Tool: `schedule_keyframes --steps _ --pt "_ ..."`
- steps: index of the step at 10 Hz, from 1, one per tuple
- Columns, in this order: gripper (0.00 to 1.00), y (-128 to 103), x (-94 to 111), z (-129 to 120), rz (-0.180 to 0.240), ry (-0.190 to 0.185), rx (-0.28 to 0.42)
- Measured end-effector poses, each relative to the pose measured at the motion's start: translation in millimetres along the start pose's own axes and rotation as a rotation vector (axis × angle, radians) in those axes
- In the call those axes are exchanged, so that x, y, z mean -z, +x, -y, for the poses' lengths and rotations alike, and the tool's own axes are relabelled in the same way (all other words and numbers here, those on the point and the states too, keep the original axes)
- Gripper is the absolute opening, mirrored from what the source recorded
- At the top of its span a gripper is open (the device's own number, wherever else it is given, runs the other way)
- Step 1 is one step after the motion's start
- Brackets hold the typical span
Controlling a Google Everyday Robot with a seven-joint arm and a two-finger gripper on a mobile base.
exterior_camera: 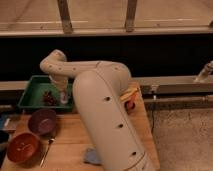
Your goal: Wipe tray with towel
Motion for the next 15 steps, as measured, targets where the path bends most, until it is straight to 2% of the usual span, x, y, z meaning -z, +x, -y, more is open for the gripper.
schedule_keyframes --steps 3,4,6,7,12,14,15 --pt "0.0 -1.5 0.1 -2.6 0.004 0.0 -0.002" --pt "0.0 -1.0 2.8 1.2 0.019 0.004 -0.018" --pt "0.0 5.5 22.1 27.0 0.092 0.024 -0.047" --pt "0.0 6.1 24.2 29.3 0.102 0.026 -0.048" --pt "0.0 4.5 22.8 25.9 0.094 0.023 -0.05" --pt "0.0 -3.7 16.3 36.3 0.075 0.033 -0.06" --pt "0.0 -11.8 13.0 49.2 0.067 0.037 -0.061"
